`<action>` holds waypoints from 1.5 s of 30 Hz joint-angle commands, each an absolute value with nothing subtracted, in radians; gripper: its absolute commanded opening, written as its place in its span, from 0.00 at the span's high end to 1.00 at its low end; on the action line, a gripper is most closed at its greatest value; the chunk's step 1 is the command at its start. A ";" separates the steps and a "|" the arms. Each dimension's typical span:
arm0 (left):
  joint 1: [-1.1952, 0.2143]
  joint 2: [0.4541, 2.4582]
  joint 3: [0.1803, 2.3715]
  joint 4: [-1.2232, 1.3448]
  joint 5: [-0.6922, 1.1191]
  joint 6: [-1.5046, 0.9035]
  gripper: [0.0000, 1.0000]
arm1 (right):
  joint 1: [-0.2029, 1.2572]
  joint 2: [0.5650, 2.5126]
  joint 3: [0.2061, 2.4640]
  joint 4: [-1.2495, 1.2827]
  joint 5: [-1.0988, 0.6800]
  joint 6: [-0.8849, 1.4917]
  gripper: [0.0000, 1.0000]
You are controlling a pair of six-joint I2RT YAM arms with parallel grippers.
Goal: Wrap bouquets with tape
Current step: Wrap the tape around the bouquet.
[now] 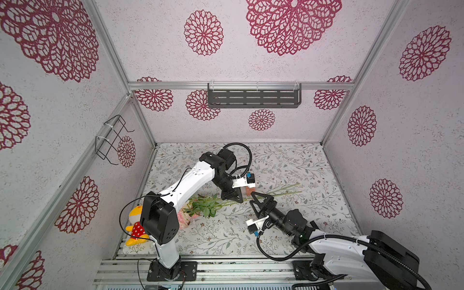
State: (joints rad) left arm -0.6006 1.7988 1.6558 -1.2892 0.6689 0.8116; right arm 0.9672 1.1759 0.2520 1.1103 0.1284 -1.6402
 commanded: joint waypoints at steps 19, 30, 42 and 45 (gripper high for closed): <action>-0.606 1.832 1.694 -1.318 0.686 0.808 1.00 | 0.975 0.971 0.376 0.724 0.064 -1.410 0.50; -0.609 1.824 1.702 -1.336 0.698 0.810 1.00 | 0.921 0.868 0.501 0.290 0.000 -1.314 0.29; -0.613 1.835 1.743 -1.404 0.731 0.827 1.00 | 0.929 1.068 0.360 0.835 0.142 -1.600 0.16; -0.616 1.845 1.757 -1.428 0.750 0.842 1.00 | 0.940 1.114 0.321 1.016 0.133 -1.663 0.15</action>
